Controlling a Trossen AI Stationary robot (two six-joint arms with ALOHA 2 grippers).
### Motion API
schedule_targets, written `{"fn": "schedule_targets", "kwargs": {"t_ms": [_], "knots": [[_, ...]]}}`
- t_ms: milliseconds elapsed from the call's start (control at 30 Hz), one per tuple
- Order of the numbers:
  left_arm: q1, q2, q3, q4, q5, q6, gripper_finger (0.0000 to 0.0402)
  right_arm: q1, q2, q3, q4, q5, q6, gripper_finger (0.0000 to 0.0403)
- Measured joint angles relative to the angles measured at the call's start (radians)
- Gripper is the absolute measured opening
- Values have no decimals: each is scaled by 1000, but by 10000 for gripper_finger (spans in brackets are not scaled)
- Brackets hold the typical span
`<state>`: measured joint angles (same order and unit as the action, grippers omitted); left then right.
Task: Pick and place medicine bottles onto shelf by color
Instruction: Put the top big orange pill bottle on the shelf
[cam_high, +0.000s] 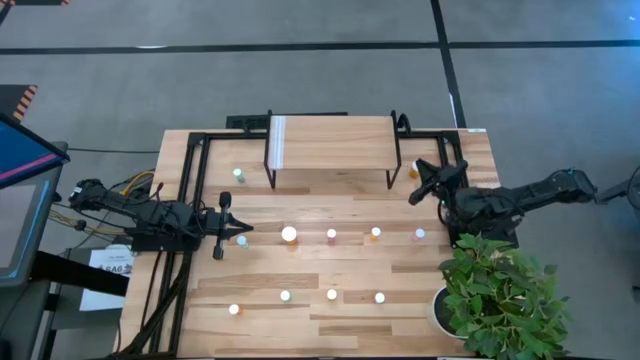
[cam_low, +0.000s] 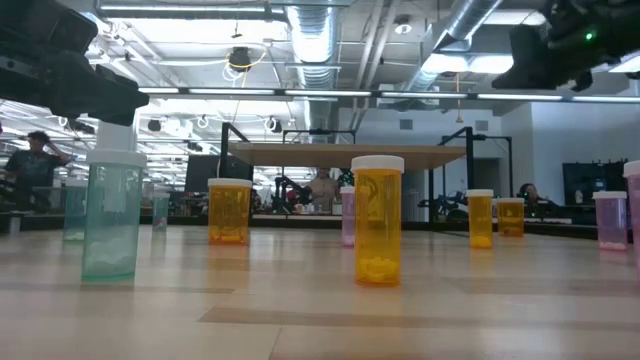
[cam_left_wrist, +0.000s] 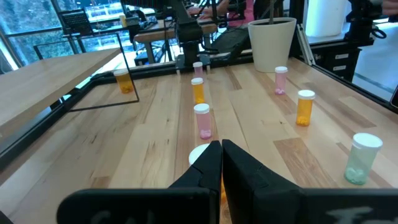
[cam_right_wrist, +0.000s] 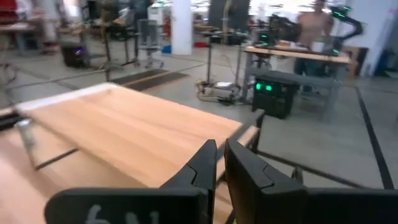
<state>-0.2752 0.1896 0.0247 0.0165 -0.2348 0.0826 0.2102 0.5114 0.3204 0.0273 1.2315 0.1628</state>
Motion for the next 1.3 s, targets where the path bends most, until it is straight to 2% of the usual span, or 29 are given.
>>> {"fn": "schedule_targets", "kwargs": {"t_ms": [233,367,567,767,900,1067,1300], "knots": [[0,0,0,0,0,0,2,-77,0,-10,-148,-3,189,59],[0,0,0,0,0,0,2,-144,-27,-10,-245,-94,281,72],[0,0,0,0,0,0,2,-309,-85,-10,-376,-324,378,143],[0,0,0,0,0,0,2,-442,-81,-11,-512,-391,453,224],[0,0,0,0,0,0,2,-479,-53,-11,-522,-400,466,251],[0,0,0,0,0,0,2,-489,-14,-11,-519,-410,465,255],[0,0,0,0,0,0,2,-491,-2,-11,-416,-518,334,255]]}}
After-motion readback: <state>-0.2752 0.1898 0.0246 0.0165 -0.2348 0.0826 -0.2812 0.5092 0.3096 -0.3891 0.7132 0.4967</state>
